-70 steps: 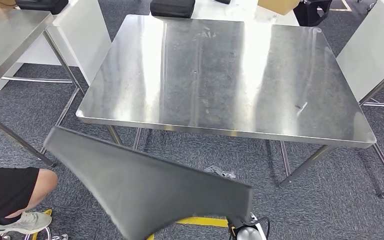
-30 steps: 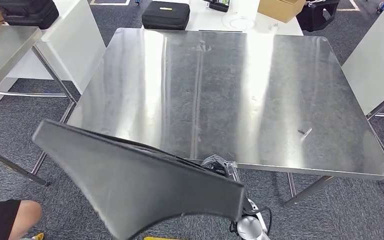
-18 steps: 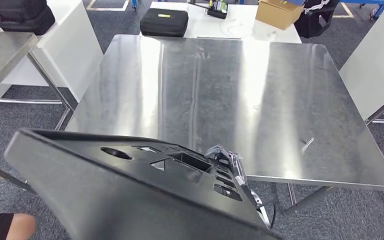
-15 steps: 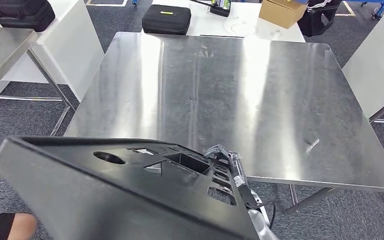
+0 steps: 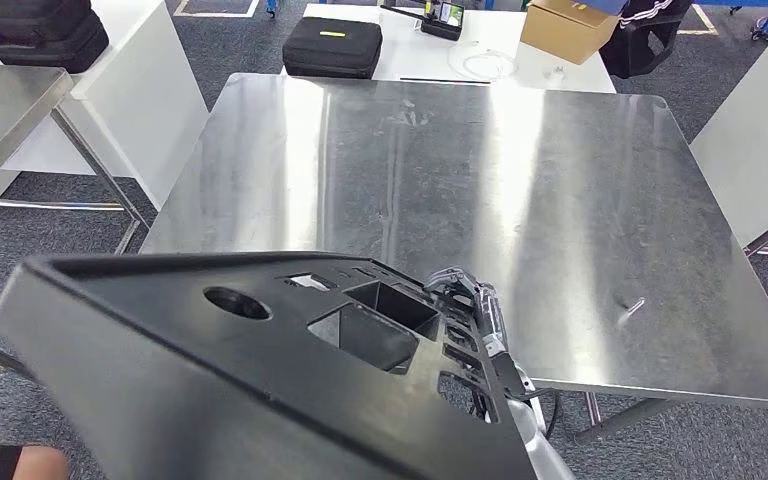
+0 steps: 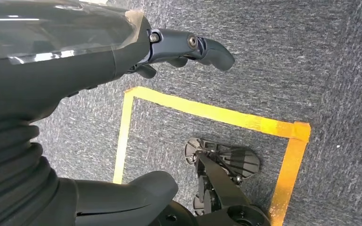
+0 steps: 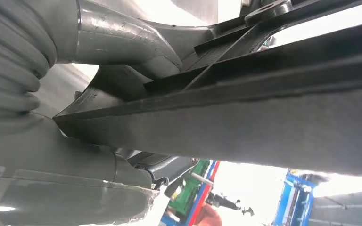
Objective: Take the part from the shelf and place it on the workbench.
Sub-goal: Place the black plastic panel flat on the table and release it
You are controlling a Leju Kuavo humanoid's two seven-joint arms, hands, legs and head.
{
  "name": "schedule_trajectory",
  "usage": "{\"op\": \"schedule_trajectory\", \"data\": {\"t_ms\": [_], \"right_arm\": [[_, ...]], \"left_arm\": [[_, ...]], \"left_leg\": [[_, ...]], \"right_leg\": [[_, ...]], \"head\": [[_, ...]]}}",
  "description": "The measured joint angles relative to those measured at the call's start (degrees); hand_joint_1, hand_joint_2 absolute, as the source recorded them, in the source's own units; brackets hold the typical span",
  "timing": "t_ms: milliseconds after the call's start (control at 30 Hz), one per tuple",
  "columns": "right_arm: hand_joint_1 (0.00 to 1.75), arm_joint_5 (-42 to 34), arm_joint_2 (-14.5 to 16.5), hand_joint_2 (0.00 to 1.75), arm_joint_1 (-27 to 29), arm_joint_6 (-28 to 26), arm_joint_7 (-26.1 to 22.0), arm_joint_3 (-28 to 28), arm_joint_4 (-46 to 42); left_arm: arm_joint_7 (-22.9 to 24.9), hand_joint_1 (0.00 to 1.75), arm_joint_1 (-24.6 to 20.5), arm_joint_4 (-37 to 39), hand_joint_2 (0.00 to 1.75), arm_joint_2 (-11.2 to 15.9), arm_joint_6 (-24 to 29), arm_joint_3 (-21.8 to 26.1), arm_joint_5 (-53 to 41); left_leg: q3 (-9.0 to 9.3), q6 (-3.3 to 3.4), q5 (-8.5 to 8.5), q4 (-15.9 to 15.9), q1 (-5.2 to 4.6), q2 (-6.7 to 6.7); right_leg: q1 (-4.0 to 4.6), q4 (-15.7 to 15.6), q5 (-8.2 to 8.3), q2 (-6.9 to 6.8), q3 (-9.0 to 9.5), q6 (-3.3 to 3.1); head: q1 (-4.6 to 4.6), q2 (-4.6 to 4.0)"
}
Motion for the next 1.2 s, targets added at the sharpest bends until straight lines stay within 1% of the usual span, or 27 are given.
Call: {"op": "schedule_trajectory", "data": {"t_ms": [33, 67, 133, 167, 200, 233, 267, 300, 333, 367, 400, 500, 533, 567, 600, 667, 700, 733, 767, 800, 833, 867, 900, 967, 1000, 1133, 1200], "right_arm": [[1.75, -0.1, 0.1, 1.75, -0.6, -0.3, -0.2, 0.0, 0.3], [1.75, -0.2, 0.2, 1.75, -1.1, -0.4, -0.4, -0.1, 0.6], [1.75, -0.3, 0.6, 1.75, -1.8, -0.5, -0.6, -0.1, 1.3], [1.75, -0.3, 0.7, 1.75, -2.0, -0.5, -0.7, -0.1, 1.7], [1.75, -0.4, 0.8, 1.75, -2.1, -0.6, -0.7, -0.1, 2.1], [1.75, -0.4, 1.0, 1.75, -2.1, -0.7, -0.8, -0.1, 2.4], [1.75, -0.4, 1.1, 1.75, -2.2, -0.9, -0.9, -0.1, 2.8], [1.75, -0.4, 1.3, 1.75, -2.3, -1.2, -1.0, -0.1, 3.1], [1.75, -0.4, 1.5, 1.75, -2.4, -1.4, -1.2, -0.1, 3.4], [1.75, -0.4, 1.6, 1.75, -2.6, -1.7, -1.3, -0.1, 3.7], [1.75, -0.4, 1.6, 1.75, -2.8, -1.9, -1.4, -0.1, 4.0], [1.75, -0.3, 1.8, 1.75, -3.2, -2.3, -1.5, -0.1, 4.6], [1.75, -0.3, 1.8, 1.75, -3.4, -2.4, -1.5, -0.1, 4.8], [1.75, -0.3, 1.8, 1.75, -3.7, -2.5, -1.5, -0.1, 5.0], [1.75, -0.2, 1.8, 1.75, -4.0, -2.7, -1.4, 0.0, 5.4], [1.75, 0.2, 1.8, 1.75, -4.5, -3.1, -1.2, 0.0, 6.6], [1.75, 0.4, 1.8, 1.75, -4.6, -3.3, -1.1, 0.0, 7.2], [1.75, 0.5, 1.7, 1.75, -4.7, -3.4, -1.0, 0.0, 7.8], [1.75, 0.6, 1.7, 1.75, -4.8, -3.5, -0.9, -0.1, 8.3], [1.75, 0.7, 1.7, 1.75, -5.1, -3.6, -0.9, -0.1, 8.8], [1.75, 0.7, 1.7, 1.75, -5.4, -3.7, -1.0, -0.1, 9.3], [1.75, 0.7, 1.7, 1.75, -5.6, -3.8, -1.0, -0.2, 9.7], [1.75, 0.7, 1.7, 1.75, -5.9, -4.0, -1.0, -0.2, 10.1], [1.75, 0.8, 1.7, 1.75, -6.4, -4.6, -1.0, -0.3, 11.1], [1.75, 1.1, 1.7, 1.75, -6.8, -5.1, -0.8, -0.4, 11.8], [1.75, 5.0, 1.4, 1.75, -9.2, -10.6, 0.5, -0.7, 15.8], [1.75, 8.3, 0.9, 1.75, -10.4, -14.3, 1.6, -1.3, 18.1]], "left_arm": [[-0.1, 0.00, -0.1, 0.0, 1.75, 0.1, 0.0, 0.0, 0.0], [-0.1, 0.00, -0.1, 0.0, 1.75, 0.1, 0.0, 0.0, 0.0], [-0.2, 0.00, -0.2, 0.0, 1.75, 0.1, 0.0, 0.0, 0.0], [-0.1, 0.00, -0.2, 0.0, 1.75, 0.1, 0.0, 0.0, 0.0], [-0.1, 0.00, -0.1, 0.0, 1.75, 0.1, 0.0, 0.0, 0.0], [-0.1, 0.00, 0.0, 0.0, 1.75, 0.2, 0.0, 0.0, 0.0], [-0.1, 0.00, 0.0, 0.0, 1.75, 0.2, 0.0, 0.0, 0.0], [-0.1, 0.00, 0.0, 0.0, 1.75, 0.3, 0.0, 0.0, 0.0], [0.0, 0.00, 0.0, 0.0, 1.75, 0.3, 0.0, 0.0, 0.0], [0.1, 0.00, 0.0, 0.0, 1.75, 0.4, 0.0, 0.0, 0.0], [0.2, 0.00, -0.1, 0.0, 1.75, 0.4, -0.1, 0.0, -0.1], [0.6, 0.00, 0.0, 0.1, 1.75, 0.4, -0.1, 0.0, -0.1], [0.7, 0.00, 0.0, 0.1, 1.75, 0.4, -0.1, 0.0, -0.1], [0.9, 0.00, 0.0, 0.1, 1.75, 0.4, -0.1, 0.0, -0.1], [0.9, 0.00, -0.1, 0.1, 1.75, 0.5, -0.1, 0.0, -0.1], [1.1, 0.00, -0.1, 0.1, 1.75, 0.5, -0.1, 0.0, -0.1], [1.1, 0.00, -0.1, 0.1, 1.75, 0.5, -0.1, 0.0, -0.1], [1.2, 0.00, -0.1, 0.1, 1.75, 0.5, -0.1, 0.0, -0.1], [1.3, 0.00, 0.0, 0.1, 1.75, 0.4, -0.2, -0.1, -0.1], [1.3, 0.00, 0.0, 0.1, 1.75, 0.4, -0.2, -0.1, -0.1], [1.4, 0.00, 0.0, 0.1, 1.75, 0.4, -0.2, -0.1, -0.2], [1.4, 0.00, 0.0, 0.1, 1.75, 0.4, -0.3, -0.1, -0.2], [1.4, 0.00, 0.0, 0.1, 1.75, 0.4, -0.4, -0.1, -0.2], [1.4, 0.00, -0.1, 0.1, 1.75, 0.4, -0.6, -0.2, -0.2], [1.5, 0.00, -0.1, 0.1, 1.75, 0.4, -0.7, -0.2, -0.2], [1.7, 0.00, -0.1, 0.1, 1.75, 0.5, -1.0, -0.5, -0.8], [1.7, 0.00, -0.1, 0.1, 1.75, 0.5, -1.0, -0.8, -1.0]], "left_leg": [[-0.32, -0.34, -0.59, 1.0, 0.10, 0.06], [-1.39, -0.66, -1.64, 3.3, 0.19, 0.10], [-5.59, -1.08, -4.31, 10.5, 0.39, 0.17], [-7.93, -1.23, -5.11, 13.8, 0.47, 0.19], [-9.61, -1.31, -4.86, 15.5, 0.52, 0.21], [-10.29, -1.33, -3.47, 15.2, 0.56, 0.23], [-9.87, -1.27, -1.09, 12.8, 0.61, 0.26], [-8.69, -1.13, 1.65, 9.0, 0.67, 0.30], [-7.31, -1.00, 3.52, 5.5, 0.61, 0.34], [-6.13, -0.78, 4.63, 2.8, 0.53, 0.32], [-5.45, -0.55, 4.84, 1.4, 0.41, 0.28], [-4.77, 0.46, 4.33, 0.7, 0.15, 0.13], [-4.45, 0.84, 4.27, 0.4, 0.19, 0.13], [-4.09, 1.21, 4.21, 0.2, 0.31, 0.15], [-3.76, 1.54, 4.03, 0.0, 0.36, 0.18], [-3.27, 1.97, 3.47, 0.0, 0.30, 0.15], [-2.93, 2.04, 3.14, 0.0, 0.29, 0.09], [-2.48, 2.03, 2.79, 0.0, 0.29, 0.00], [-1.91, 1.94, 2.38, 0.0, 0.30, -0.10], [-1.30, 1.79, 1.93, 0.0, 0.32, -0.19], [-0.87, 1.54, 1.45, 0.1, 0.23, -0.27], [-0.56, 1.24, 1.00, 0.1, 0.11, -0.34], [-0.41, 0.96, 0.65, 0.0, 0.00, -0.40], [-0.11, 0.45, 0.33, -0.3, -0.07, -0.39], [0.23, 0.41, 0.34, -0.6, -0.04, -0.34], [1.15, 1.32, 0.84, -1.0, -0.17, -0.17], [1.25, 1.33, 0.81, -1.2, -0.13, -0.03]], "right_leg": [[-0.19, -0.1, -0.16, 0.06, 0.30, -0.44], [-0.45, -0.3, -0.33, 0.06, 0.66, -0.87], [-0.49, -0.3, -0.87, -0.07, 1.22, -1.59], [-0.46, -0.3, -1.14, -0.10, 1.49, -1.76], [-0.43, -0.3, -1.44, -0.11, 1.81, -1.83], [-0.43, -0.3, -1.77, -0.07, 2.21, -1.80], [-0.45, -0.3, -2.14, -0.01, 2.71, -1.67], [-0.47, -0.3, -2.55, 0.04, 3.24, -1.49], [-0.29, -0.3, -2.98, 0.09, 3.63, -1.20], [-0.12, -0.3, -3.34, 0.13, 3.84, -0.88], [0.05, -0.3, -3.63, 0.15, 3.88, -0.55], [0.11, -0.6, -4.17, 0.10, 4.23, 0.34], [0.07, 0.0, -4.55, 0.04, 4.09, 0.56], [0.07, 1.9, -5.26, -0.02, 3.23, 0.66], [0.04, 5.2, -6.39, -0.07, 1.38, 0.65], [0.00, 13.6, -8.66, -0.08, -3.70, 0.58], [-0.02, 16.5, -9.01, -0.08, -5.86, 0.74], [-0.05, 16.9, -8.24, -0.08, -6.84, 1.11], [-0.10, 14.9, -6.44, -0.10, -6.65, 1.61], [-0.15, 11.0, -3.98, -0.16, -5.42, 2.09], [-0.15, 6.6, -1.70, -0.29, -3.84, 2.31], [-0.08, 3.1, -0.12, -0.39, -2.45, 2.17], [0.04, 1.1, 0.62, -0.48, -1.58, 1.76], [0.33, 0.3, 0.53, -0.42, -1.09, 0.77], [0.27, 0.1, 0.55, -0.37, -0.95, 0.62], [-0.09, -0.4, 0.61, -0.14, -0.37, 0.57], [0.04, -0.4, 0.46, -0.10, -0.37, 0.36]], "head": [[-0.04, 0.00], [-0.08, 0.00], [-0.13, 0.00], [-0.12, 0.00], [-0.13, 0.00], [-0.13, 0.00], [-0.13, 0.00], [-0.13, 0.00], [-0.11, 0.00], [-0.10, 0.00], [-0.06, 0.00], [-0.03, 0.00], [-0.02, 0.00], [0.00, 0.00], [0.03, 0.00], [0.04, 0.00], [0.04, 0.00], [0.05, 0.00], [0.05, 0.00], [0.06, 0.00], [0.08, 0.00], [0.07, 0.00], [0.07, 0.00], [0.03, 0.00], [0.04, 0.00], [-0.02, 0.00], [-0.03, 0.00]]}}
